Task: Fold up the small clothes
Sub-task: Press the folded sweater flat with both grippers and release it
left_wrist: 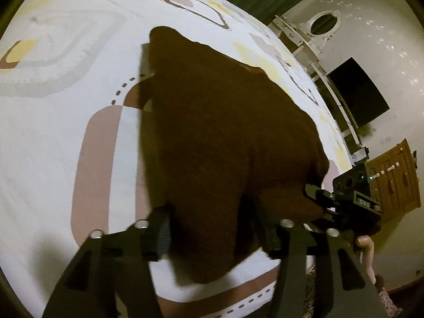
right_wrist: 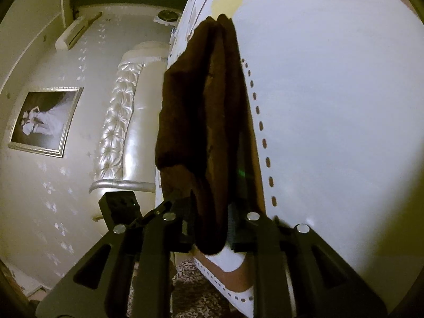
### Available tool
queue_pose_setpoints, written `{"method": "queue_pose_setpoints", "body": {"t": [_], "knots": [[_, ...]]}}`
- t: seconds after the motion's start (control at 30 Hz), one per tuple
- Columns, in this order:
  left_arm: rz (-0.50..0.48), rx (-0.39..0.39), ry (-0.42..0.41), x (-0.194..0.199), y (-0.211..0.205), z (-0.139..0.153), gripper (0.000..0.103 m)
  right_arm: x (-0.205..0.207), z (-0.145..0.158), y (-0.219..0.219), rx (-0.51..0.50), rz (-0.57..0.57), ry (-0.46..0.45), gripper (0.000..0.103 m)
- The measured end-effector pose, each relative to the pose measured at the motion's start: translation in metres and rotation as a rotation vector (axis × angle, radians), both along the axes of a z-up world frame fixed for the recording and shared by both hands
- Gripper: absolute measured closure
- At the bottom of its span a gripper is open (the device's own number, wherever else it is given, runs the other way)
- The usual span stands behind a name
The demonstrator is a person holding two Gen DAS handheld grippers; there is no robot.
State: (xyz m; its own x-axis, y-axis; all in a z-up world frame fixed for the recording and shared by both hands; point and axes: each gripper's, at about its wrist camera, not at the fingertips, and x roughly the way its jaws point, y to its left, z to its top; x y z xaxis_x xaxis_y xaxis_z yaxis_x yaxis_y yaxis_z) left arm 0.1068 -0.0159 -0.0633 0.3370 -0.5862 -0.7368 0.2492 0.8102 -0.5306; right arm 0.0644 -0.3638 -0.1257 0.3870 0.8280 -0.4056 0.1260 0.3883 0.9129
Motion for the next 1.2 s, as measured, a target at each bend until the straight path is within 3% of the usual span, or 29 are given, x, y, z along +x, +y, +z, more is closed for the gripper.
{"method": "queue_pose_setpoints", "body": {"t": [0.13, 0.2, 0.57, 0.8, 1.03, 1.2], "knots": [[-0.019, 0.016, -0.014, -0.005, -0.005, 0.003, 0.03, -0.006, 0.001, -0.007, 0.021, -0.018, 0.0, 0.076], [-0.018, 0.026, -0.018, -0.009, -0.006, 0.004, 0.028, -0.008, 0.002, -0.013, 0.022, -0.024, 0.001, 0.074], [0.003, 0.153, -0.055, -0.033, -0.009, 0.009, 0.027, -0.024, 0.016, -0.017, -0.012, -0.044, 0.004, 0.053], [0.034, 0.197, -0.058, -0.048, -0.004, 0.011, 0.027, -0.038, 0.023, -0.015, -0.07, -0.048, 0.011, 0.049], [0.091, 0.259, -0.076, -0.065, -0.001, 0.017, 0.027, -0.055, 0.039, -0.003, -0.231, -0.037, 0.002, 0.037], [0.141, 0.32, -0.11, -0.077, 0.004, 0.02, 0.027, -0.066, 0.056, 0.026, -0.483, -0.039, -0.048, 0.028]]}}
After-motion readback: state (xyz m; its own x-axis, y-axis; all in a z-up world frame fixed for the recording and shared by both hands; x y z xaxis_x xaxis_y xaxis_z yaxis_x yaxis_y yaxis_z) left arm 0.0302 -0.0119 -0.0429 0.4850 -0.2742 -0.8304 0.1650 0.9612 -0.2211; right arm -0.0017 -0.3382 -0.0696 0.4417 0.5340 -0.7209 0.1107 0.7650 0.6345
